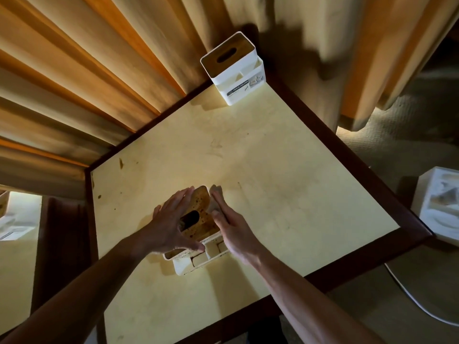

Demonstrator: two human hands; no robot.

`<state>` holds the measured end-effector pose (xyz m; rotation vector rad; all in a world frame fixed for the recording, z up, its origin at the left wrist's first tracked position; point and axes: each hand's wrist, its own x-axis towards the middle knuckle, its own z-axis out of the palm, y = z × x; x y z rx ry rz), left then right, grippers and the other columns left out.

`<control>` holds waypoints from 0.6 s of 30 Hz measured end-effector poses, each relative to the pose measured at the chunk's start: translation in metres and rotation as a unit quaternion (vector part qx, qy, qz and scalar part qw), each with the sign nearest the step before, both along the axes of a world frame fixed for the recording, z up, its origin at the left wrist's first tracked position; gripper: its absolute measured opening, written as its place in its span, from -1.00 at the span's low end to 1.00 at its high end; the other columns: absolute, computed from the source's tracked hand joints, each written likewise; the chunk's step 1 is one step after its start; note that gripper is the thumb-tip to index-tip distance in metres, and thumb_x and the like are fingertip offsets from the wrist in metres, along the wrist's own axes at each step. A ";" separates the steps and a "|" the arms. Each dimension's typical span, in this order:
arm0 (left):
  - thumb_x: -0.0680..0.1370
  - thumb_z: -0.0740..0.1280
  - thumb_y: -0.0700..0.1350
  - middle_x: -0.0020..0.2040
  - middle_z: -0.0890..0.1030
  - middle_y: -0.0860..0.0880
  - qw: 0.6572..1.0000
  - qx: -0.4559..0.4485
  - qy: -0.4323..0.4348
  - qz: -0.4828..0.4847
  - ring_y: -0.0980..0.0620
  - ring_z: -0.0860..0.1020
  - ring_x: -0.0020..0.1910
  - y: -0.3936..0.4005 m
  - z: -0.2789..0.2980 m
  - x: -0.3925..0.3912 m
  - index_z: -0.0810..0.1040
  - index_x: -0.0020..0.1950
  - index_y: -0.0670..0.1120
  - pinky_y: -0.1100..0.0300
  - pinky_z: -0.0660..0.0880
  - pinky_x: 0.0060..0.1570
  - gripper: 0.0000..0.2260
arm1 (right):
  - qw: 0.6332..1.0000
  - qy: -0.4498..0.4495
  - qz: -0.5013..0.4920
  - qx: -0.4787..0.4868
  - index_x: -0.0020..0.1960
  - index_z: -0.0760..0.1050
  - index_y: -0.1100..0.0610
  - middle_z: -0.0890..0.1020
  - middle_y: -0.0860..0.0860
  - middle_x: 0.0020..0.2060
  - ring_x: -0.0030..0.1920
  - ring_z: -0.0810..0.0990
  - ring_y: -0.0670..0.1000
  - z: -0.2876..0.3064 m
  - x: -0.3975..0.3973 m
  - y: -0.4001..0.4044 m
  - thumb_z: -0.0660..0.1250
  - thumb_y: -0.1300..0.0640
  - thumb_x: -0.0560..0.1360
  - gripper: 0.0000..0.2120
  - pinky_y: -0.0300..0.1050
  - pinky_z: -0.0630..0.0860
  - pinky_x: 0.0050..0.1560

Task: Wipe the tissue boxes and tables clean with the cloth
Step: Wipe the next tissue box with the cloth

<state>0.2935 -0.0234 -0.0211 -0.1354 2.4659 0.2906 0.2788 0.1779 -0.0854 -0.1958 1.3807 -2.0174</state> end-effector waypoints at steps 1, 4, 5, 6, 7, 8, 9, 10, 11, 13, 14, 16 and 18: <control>0.07 0.40 0.61 0.62 -0.23 0.15 1.000 0.001 0.003 0.001 0.05 -0.16 0.60 0.000 0.000 0.000 -0.44 0.48 0.36 -0.26 -0.10 0.53 0.29 | 1.000 -0.001 -0.003 0.004 0.57 0.10 0.04 0.12 -0.15 0.53 0.51 0.09 -0.23 0.001 0.007 0.006 0.10 0.19 0.67 -0.52 -0.15 0.08 0.54; 0.05 0.37 0.63 0.62 -0.22 0.13 1.000 -0.001 0.003 0.003 0.03 -0.16 0.60 -0.001 -0.001 0.001 -0.46 0.45 0.38 -0.27 -0.10 0.53 0.28 | 0.998 0.019 -0.038 0.047 0.48 0.25 0.28 0.33 0.21 0.44 0.46 0.20 -0.12 0.003 0.026 0.017 0.09 0.24 0.68 -0.61 -0.28 0.27 0.42; 0.04 0.36 0.63 0.62 -0.22 0.12 1.000 -0.002 0.003 0.004 0.02 -0.15 0.60 -0.001 -0.001 0.001 -0.46 0.45 0.38 -0.26 -0.11 0.53 0.28 | 0.997 0.020 -0.049 0.064 0.43 0.31 0.31 0.43 0.22 0.34 0.44 0.28 -0.03 0.002 0.033 0.017 0.09 0.24 0.68 -0.65 -0.19 0.28 0.42; 0.03 0.36 0.64 0.62 -0.22 0.12 1.000 -0.001 0.004 0.005 0.02 -0.16 0.60 -0.001 -0.001 0.001 -0.46 0.45 0.37 -0.26 -0.12 0.53 0.29 | 0.994 0.020 -0.056 0.091 0.41 0.33 0.28 0.47 0.16 0.27 0.42 0.35 -0.01 0.002 0.040 0.016 0.09 0.22 0.68 -0.67 -0.16 0.30 0.41; 0.03 0.35 0.64 0.62 -0.23 0.12 1.000 -0.001 0.003 0.007 0.03 -0.16 0.60 0.000 0.000 0.001 -0.45 0.46 0.36 -0.25 -0.14 0.53 0.29 | 0.992 0.017 -0.064 0.110 0.41 0.32 0.26 0.46 0.09 0.25 0.38 0.38 0.02 0.003 0.047 0.014 0.09 0.19 0.68 -0.67 -0.15 0.32 0.38; 0.02 0.35 0.64 0.62 -0.23 0.13 1.000 0.000 0.001 0.008 0.03 -0.17 0.60 0.000 0.000 0.000 -0.44 0.46 0.35 -0.24 -0.15 0.53 0.30 | 0.989 0.015 -0.072 0.127 0.47 0.25 0.24 0.41 0.03 0.32 0.43 0.32 0.00 0.003 0.052 0.013 0.08 0.14 0.68 -0.62 -0.17 0.30 0.40; 0.02 0.35 0.64 0.62 -0.23 0.13 1.000 0.000 -0.001 0.009 0.04 -0.18 0.60 0.000 0.000 0.000 -0.44 0.47 0.35 -0.23 -0.15 0.53 0.30 | 0.986 0.000 -0.078 0.144 0.55 0.13 0.18 0.28 -0.05 0.44 0.50 0.19 -0.07 0.003 0.058 0.011 0.07 0.08 0.68 -0.53 -0.16 0.21 0.47; 0.02 0.36 0.63 0.62 -0.23 0.13 1.000 0.001 0.000 0.010 0.05 -0.18 0.60 0.000 0.000 0.000 -0.44 0.47 0.35 -0.23 -0.15 0.53 0.31 | 0.984 -0.019 -0.079 0.161 0.59 0.02 0.08 0.12 -0.16 0.49 0.52 0.06 -0.14 0.003 0.061 0.010 0.05 0.02 0.68 -0.48 -0.14 0.12 0.52; 0.03 0.38 0.62 0.62 -0.23 0.14 1.000 0.003 0.001 0.011 0.05 -0.18 0.60 0.000 0.000 0.000 -0.43 0.47 0.35 -0.23 -0.15 0.52 0.30 | 0.981 -0.045 -0.076 0.173 0.59 -0.03 -0.01 0.03 -0.23 0.49 0.52 0.01 -0.18 0.000 0.063 0.008 0.02 -0.07 0.67 -0.47 -0.11 0.08 0.54; 0.04 0.39 0.61 0.62 -0.23 0.16 1.000 0.006 0.001 0.011 0.06 -0.18 0.59 0.000 0.000 0.000 -0.43 0.47 0.36 -0.22 -0.15 0.52 0.29 | 0.976 -0.113 -0.063 0.176 0.57 -0.01 -0.17 0.04 -0.25 0.52 0.51 0.10 -0.16 -0.001 0.058 0.006 -0.01 -0.27 0.57 -0.40 0.01 0.17 0.52; 0.04 0.38 0.61 0.61 -0.23 0.16 1.000 0.006 0.000 0.010 0.07 -0.18 0.59 0.000 0.000 0.001 -0.43 0.47 0.36 -0.22 -0.15 0.53 0.29 | 0.972 -0.157 -0.066 0.159 0.52 0.08 -0.24 0.15 -0.18 0.53 0.48 0.23 -0.12 -0.001 0.055 0.006 0.00 -0.34 0.49 -0.38 0.07 0.26 0.48; 0.03 0.36 0.63 0.61 -0.23 0.17 1.000 0.008 0.000 0.008 0.08 -0.17 0.59 0.000 0.000 0.001 -0.43 0.48 0.34 -0.22 -0.15 0.53 0.30 | 0.967 -0.191 -0.068 0.156 0.25 0.34 -0.30 0.46 -0.04 0.31 0.25 0.49 -0.06 0.000 0.047 0.006 0.04 -0.33 0.44 -0.58 0.12 0.43 0.33; 0.01 0.34 0.64 0.61 -0.23 0.17 1.000 0.008 0.002 0.008 0.07 -0.17 0.59 0.000 0.000 0.000 -0.43 0.48 0.35 -0.22 -0.16 0.53 0.30 | 0.968 -0.156 -0.047 0.192 0.05 0.42 -0.15 0.53 -0.03 0.03 0.04 0.53 -0.06 0.003 0.034 0.010 0.04 -0.24 0.53 -0.73 0.07 0.49 0.22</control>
